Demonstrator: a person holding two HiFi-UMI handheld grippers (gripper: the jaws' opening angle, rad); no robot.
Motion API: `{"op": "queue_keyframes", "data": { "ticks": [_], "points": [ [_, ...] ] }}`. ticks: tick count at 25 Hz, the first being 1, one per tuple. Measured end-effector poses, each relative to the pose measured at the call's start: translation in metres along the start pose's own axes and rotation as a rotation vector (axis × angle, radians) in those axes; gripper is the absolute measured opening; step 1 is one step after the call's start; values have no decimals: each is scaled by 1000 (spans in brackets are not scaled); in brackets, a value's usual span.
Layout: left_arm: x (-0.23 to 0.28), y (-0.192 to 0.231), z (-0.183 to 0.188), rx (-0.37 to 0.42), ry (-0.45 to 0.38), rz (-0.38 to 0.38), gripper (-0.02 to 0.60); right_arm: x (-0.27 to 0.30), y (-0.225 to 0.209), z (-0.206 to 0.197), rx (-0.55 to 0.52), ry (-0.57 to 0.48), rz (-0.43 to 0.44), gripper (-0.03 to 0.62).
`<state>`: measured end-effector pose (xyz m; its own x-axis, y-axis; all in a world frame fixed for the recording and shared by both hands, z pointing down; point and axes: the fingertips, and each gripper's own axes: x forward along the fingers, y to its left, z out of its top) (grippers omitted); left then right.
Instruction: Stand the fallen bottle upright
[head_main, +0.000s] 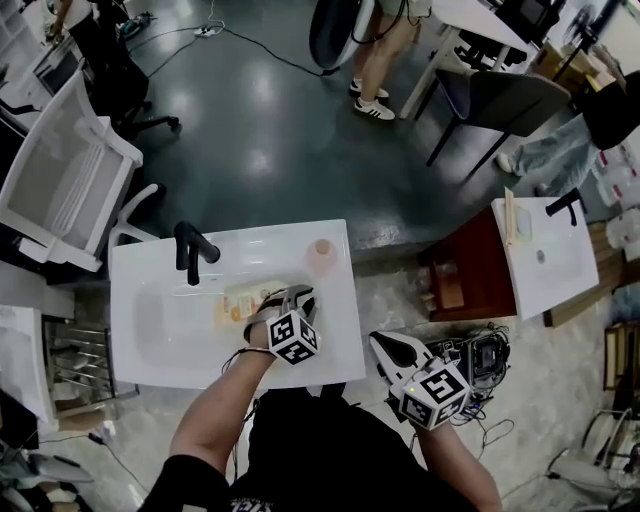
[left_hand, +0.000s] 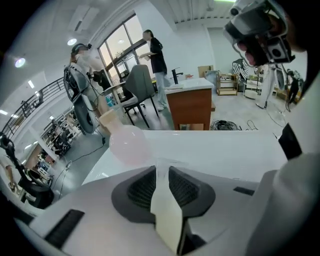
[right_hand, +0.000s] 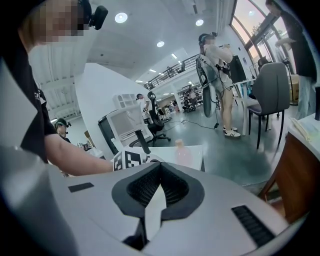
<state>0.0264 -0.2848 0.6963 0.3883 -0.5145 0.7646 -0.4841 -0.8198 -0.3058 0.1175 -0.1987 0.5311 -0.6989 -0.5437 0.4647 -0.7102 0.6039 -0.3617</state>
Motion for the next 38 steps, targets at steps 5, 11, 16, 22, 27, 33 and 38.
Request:
{"op": "queue_keyframes", "data": {
  "ticks": [5, 11, 16, 22, 27, 33, 38],
  "points": [
    [9, -3, 0, 80, 13, 3, 91, -1, -8, -5, 23, 4, -28, 14],
    [14, 2, 3, 225, 47, 34, 98, 3, -13, -5, 45, -6, -36, 14],
    [20, 10, 4, 144, 57, 21, 101, 6, -16, -4, 57, -11, -39, 14],
    [22, 14, 1, 19, 66, -86, 132, 8, -20, -5, 64, -8, -48, 14],
    [24, 7, 1, -10, 107, -241, 83, 9, -19, -2, 68, -8, -52, 14],
    [23, 9, 5, 23, 97, -251, 89, 10, -17, -3, 78, -8, -48, 14],
    [14, 0, 7, -37, 34, -202, 87, 4, -17, -6, 75, -11, -46, 14]
  ]
}}
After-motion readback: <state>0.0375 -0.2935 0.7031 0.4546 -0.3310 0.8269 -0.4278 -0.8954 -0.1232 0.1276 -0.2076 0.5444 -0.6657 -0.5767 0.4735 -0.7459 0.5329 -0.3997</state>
